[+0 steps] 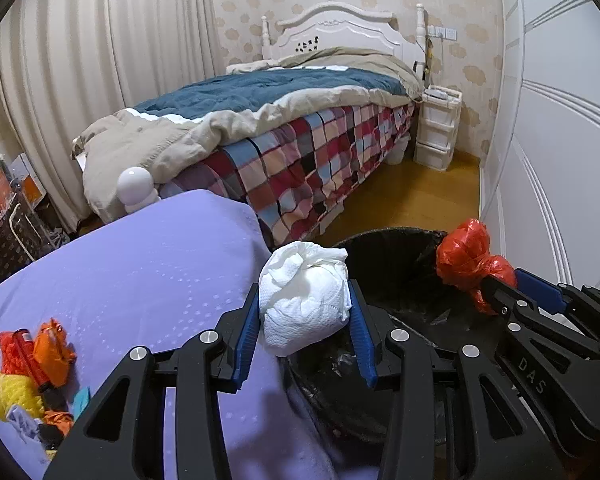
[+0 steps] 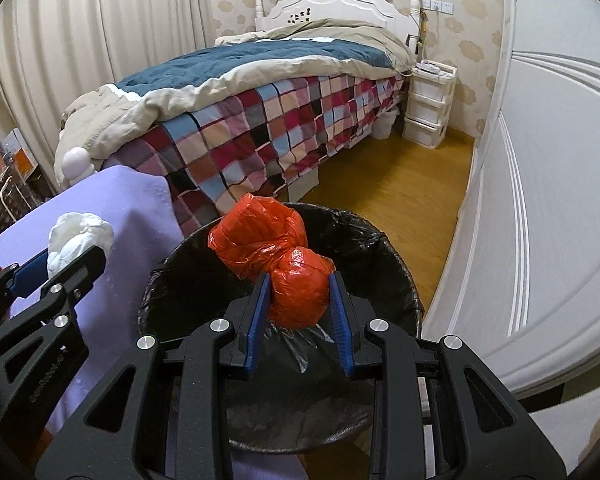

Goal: Collect trash
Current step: 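Carry the red bag and white tissue over the black trash bin with both tools, then open both tools to drop the red bag and tissue into the bin, then move the right tool to the teal-and-white tube and grasp it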

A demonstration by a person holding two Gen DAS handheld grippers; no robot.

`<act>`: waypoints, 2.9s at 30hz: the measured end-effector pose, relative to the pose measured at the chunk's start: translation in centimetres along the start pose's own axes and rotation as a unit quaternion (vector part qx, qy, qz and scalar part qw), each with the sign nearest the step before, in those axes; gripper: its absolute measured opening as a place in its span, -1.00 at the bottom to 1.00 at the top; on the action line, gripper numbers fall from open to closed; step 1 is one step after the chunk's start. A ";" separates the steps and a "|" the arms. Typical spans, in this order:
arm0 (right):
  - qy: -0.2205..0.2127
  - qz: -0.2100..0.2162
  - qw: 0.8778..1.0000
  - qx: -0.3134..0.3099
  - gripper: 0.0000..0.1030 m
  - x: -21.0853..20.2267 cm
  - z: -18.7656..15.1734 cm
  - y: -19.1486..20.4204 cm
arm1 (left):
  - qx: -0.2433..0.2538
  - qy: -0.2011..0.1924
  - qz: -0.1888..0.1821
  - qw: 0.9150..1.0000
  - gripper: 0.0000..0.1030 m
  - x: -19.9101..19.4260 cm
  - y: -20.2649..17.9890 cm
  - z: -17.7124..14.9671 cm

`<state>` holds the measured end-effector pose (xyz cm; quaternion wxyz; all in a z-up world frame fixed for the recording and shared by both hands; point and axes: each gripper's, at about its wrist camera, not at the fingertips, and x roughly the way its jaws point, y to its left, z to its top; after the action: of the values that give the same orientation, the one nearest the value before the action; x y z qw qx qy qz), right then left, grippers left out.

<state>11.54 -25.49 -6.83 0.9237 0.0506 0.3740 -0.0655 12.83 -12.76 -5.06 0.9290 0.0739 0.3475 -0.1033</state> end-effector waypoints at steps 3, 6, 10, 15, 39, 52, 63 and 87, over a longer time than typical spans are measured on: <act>0.002 0.002 1.000 0.004 -0.41 0.4 0.1 -0.6 | 0.002 0.007 0.006 1.000 -0.12 0.5 -0.2 0.2; 0.004 0.001 1.000 0.007 -0.40 0.7 0.0 -1.0 | 0.003 0.011 0.008 1.000 0.08 0.7 -0.2 0.1; 0.002 -0.003 1.000 0.014 -0.18 0.9 0.2 -1.6 | 0.001 0.012 0.013 1.000 0.35 0.8 -0.1 0.1; -0.001 -0.009 1.000 0.016 -0.10 0.5 0.1 -1.7 | 0.000 0.004 0.017 1.000 0.50 0.5 -0.2 0.0; -0.001 0.041 0.999 -0.006 0.30 -4.9 -3.3 3.7 | -0.031 0.010 0.086 0.996 0.51 -7.4 7.3 -4.8; 0.002 0.093 0.994 -0.065 0.30 -6.6 -4.2 11.3 | -0.107 0.022 0.155 0.982 0.51 -11.4 16.4 -8.5; 0.009 0.126 0.986 -0.109 0.30 -7.4 -5.1 16.3 | -0.162 0.044 0.194 0.966 0.51 -12.7 22.5 -11.7; 0.055 0.189 0.955 -0.220 -0.51 -6.3 -6.7 25.7 | -0.194 0.064 0.205 0.957 0.51 -13.1 25.3 -15.1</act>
<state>6.56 1.30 -6.11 0.8856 -0.0811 0.4127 0.1969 -0.19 16.72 -6.01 0.9027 -0.0314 0.3969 0.1633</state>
